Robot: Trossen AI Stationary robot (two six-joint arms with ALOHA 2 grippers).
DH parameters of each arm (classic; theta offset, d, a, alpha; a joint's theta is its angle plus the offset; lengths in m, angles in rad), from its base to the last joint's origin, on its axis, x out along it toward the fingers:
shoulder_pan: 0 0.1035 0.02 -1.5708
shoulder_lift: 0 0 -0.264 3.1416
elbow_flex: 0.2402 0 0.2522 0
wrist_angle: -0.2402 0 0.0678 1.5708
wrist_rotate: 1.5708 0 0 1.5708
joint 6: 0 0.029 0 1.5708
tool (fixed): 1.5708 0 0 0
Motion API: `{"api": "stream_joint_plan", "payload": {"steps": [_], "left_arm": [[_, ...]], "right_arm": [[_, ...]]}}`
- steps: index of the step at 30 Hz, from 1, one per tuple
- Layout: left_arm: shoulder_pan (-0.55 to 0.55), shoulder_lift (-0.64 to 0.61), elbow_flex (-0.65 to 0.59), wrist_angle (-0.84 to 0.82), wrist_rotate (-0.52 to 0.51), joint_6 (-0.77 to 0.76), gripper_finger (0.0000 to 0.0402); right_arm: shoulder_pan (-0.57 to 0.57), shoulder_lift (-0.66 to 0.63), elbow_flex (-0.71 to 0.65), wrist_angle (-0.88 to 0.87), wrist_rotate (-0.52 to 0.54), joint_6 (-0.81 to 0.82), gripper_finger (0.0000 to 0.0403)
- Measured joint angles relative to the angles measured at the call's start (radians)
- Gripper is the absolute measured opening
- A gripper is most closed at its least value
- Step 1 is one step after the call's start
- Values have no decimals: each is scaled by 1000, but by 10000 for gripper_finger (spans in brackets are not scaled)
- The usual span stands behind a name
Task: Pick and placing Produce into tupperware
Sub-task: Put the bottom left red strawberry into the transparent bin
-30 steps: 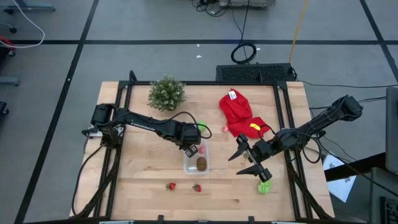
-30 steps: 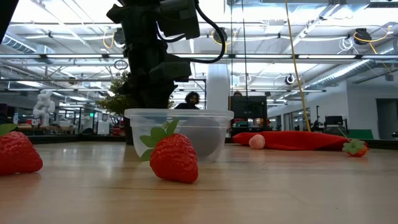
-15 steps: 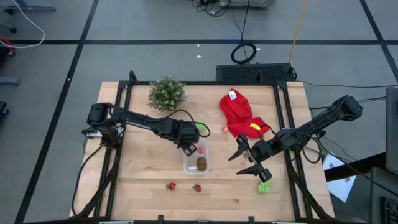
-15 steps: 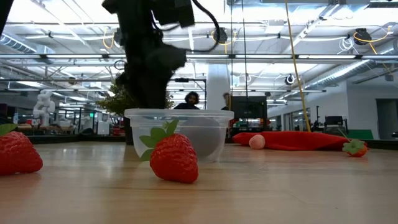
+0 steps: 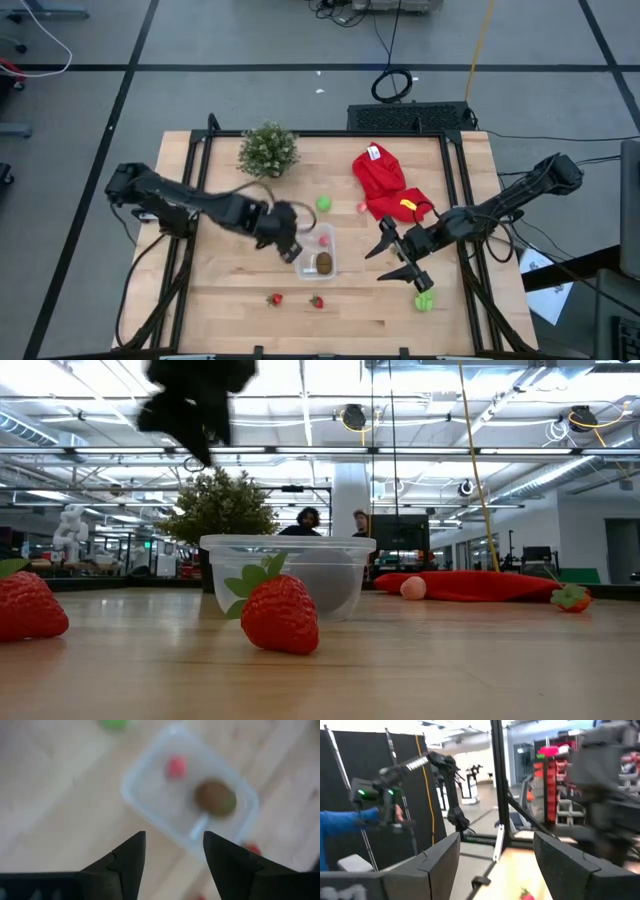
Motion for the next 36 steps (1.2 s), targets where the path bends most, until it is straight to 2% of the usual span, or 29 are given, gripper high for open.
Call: {"api": "stream_joint_plan", "payload": {"steps": [3,9,15,24,31,36], "left_arm": [[-100,-5,0,0,-6,-94,201],[-290,11,-1,21,-83,-309,200],[-414,111,-1,97,-128,-473,200],[-413,278,-1,130,-19,-517,200],[-411,311,-1,166,24,-535,200],[-412,310,-1,126,26,-536,200]], "right_arm": [[-27,0,0,-49,1,4,242],[-94,0,0,-88,0,101,242],[-99,0,0,-83,-6,101,242],[-97,0,0,-71,-8,98,242],[-84,0,0,-72,-12,98,242],[-84,0,0,-71,-13,98,242]]}}
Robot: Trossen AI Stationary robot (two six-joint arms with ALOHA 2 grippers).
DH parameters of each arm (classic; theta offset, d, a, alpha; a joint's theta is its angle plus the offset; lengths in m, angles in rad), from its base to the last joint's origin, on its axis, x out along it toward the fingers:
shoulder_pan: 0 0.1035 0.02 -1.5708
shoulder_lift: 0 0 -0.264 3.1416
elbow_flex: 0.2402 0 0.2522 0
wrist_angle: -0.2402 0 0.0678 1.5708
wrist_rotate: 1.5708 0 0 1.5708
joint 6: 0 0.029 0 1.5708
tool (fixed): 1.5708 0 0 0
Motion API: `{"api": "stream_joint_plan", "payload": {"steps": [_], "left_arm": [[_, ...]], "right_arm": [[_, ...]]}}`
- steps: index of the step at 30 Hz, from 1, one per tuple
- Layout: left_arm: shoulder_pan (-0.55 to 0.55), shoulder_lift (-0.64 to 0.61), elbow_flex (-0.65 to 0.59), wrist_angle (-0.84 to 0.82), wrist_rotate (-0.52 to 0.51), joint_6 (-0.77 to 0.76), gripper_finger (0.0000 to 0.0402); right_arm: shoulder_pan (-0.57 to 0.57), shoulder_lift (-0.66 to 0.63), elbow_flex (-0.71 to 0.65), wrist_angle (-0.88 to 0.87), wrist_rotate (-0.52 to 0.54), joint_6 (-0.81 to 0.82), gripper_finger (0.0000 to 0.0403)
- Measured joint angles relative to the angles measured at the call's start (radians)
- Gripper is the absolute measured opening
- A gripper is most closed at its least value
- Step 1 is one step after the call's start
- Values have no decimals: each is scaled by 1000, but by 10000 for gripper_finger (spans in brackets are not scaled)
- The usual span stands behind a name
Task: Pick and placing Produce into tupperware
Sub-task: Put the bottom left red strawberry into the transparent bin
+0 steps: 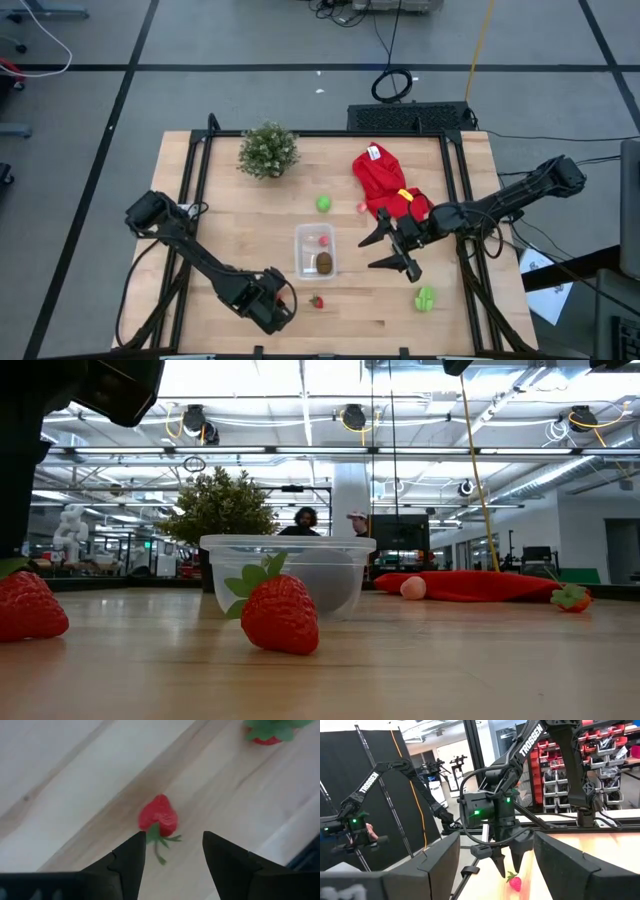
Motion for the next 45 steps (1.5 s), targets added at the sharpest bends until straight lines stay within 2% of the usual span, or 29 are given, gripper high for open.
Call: {"api": "stream_joint_plan", "payload": {"steps": [16,21,33,37,42,45], "left_arm": [[37,0,-38,2,0,19,200],[44,0,-42,8,31,19,200],[43,0,-42,66,44,32,200],[43,40,-42,71,63,33,200],[54,110,-37,99,147,52,200],[59,122,-36,90,148,54,200]], "right_arm": [[0,0,0,7,0,0,242],[0,0,0,7,0,0,242],[0,0,0,7,0,6,242],[0,0,-1,7,0,7,242],[0,1,-2,17,0,7,242],[0,1,-2,22,0,7,242]]}}
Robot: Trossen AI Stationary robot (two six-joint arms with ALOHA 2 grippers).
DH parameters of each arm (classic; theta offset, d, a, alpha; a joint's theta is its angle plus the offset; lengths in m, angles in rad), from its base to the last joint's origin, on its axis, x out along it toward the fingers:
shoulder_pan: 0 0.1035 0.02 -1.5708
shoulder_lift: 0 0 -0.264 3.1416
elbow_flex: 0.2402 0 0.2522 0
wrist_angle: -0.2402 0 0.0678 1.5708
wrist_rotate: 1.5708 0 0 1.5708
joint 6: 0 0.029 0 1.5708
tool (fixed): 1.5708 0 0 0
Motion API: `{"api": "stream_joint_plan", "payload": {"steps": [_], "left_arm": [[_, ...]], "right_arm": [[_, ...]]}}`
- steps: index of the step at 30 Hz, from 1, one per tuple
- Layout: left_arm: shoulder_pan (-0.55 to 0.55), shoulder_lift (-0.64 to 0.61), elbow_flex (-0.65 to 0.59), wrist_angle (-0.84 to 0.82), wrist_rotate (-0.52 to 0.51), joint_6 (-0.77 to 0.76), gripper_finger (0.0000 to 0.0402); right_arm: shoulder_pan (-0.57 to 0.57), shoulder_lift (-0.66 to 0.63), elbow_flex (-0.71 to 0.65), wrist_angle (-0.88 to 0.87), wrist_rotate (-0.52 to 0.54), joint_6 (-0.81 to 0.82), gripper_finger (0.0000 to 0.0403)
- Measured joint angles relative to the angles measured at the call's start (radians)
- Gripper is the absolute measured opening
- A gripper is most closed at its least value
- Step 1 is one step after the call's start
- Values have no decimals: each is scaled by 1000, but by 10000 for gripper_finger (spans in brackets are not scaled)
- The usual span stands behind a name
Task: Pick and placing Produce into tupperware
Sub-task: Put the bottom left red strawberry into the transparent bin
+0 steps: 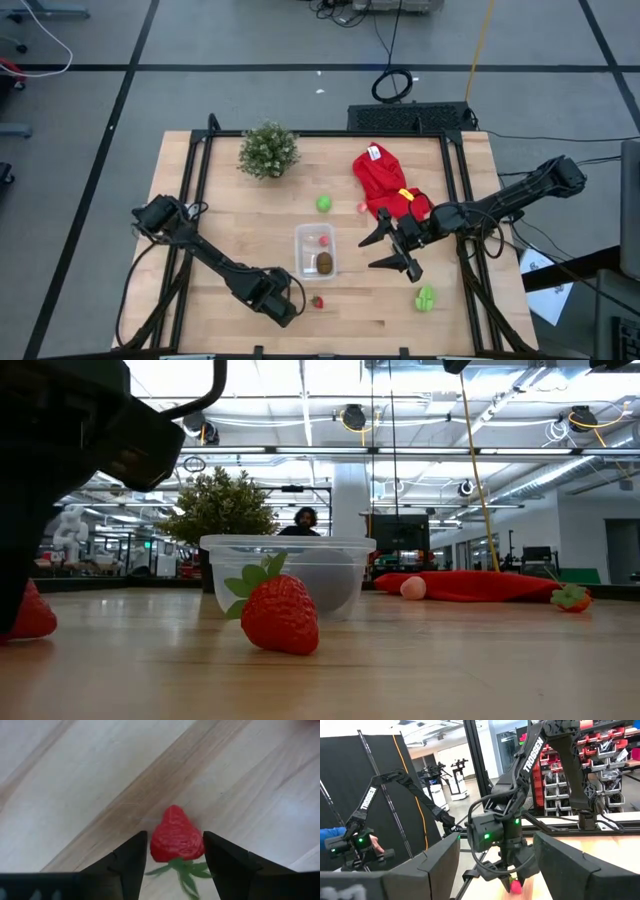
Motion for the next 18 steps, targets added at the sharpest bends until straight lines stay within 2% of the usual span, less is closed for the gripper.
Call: {"api": "stream_joint_plan", "payload": {"steps": [11,18], "left_arm": [[2,-34,-4,5,-25,18,198],[3,-35,-5,2,-34,18,143]], "right_arm": [[0,0,0,8,0,-2,242],[0,0,0,8,0,-3,242]]}}
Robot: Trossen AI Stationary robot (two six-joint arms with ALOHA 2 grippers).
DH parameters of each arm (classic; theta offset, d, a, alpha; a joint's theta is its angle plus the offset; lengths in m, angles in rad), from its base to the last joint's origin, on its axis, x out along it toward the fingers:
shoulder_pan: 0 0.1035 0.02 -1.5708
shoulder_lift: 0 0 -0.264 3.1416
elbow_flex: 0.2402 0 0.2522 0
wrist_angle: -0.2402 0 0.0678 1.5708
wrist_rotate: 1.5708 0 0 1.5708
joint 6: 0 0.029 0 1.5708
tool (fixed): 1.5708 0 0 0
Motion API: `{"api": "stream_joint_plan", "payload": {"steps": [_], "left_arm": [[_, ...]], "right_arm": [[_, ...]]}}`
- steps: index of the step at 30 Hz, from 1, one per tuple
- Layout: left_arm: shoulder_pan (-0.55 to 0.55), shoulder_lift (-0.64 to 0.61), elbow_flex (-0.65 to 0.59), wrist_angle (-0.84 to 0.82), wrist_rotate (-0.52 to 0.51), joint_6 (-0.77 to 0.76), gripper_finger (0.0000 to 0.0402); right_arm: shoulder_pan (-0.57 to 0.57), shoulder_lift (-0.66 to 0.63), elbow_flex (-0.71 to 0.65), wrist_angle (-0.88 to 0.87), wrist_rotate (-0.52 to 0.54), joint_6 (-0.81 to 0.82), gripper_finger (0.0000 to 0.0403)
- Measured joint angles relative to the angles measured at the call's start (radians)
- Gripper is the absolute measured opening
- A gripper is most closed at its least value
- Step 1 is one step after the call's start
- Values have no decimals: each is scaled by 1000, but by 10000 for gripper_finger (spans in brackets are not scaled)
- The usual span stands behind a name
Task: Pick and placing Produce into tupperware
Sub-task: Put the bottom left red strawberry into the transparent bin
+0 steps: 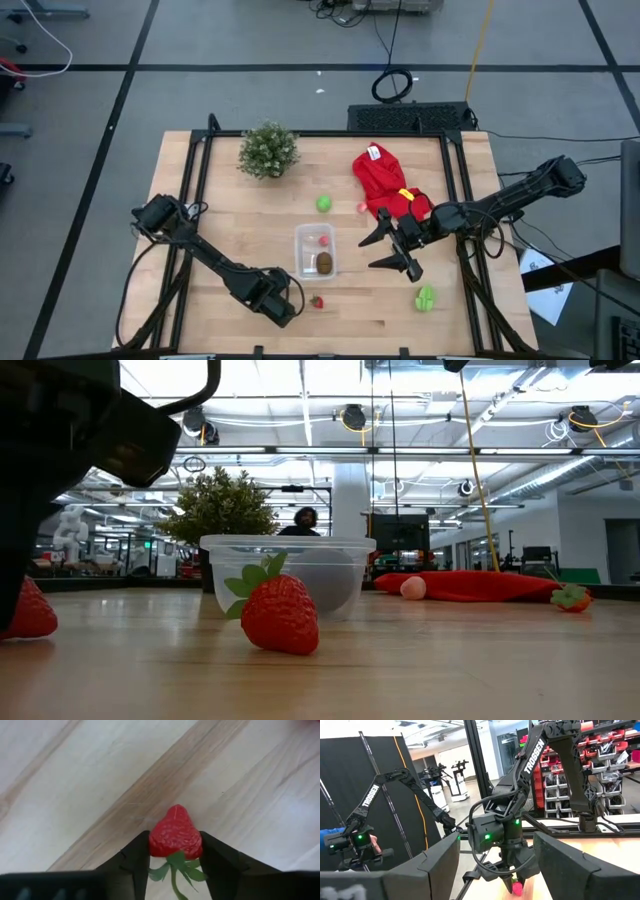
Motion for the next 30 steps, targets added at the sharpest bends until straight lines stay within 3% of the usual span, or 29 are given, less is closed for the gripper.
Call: {"api": "stream_joint_plan", "payload": {"steps": [5,14,20,25,30], "left_arm": [[0,0,0,2,-2,3,120],[11,8,72,-104,-34,37,142],[35,6,165,-203,-39,110,130],[70,5,268,-357,-60,165,145],[121,4,367,-475,-144,270,146]], "right_arm": [[0,0,0,0,0,0,242],[0,0,0,0,0,0,242],[0,0,2,1,0,0,242],[0,0,2,1,0,1,242],[0,0,2,1,0,1,242]]}}
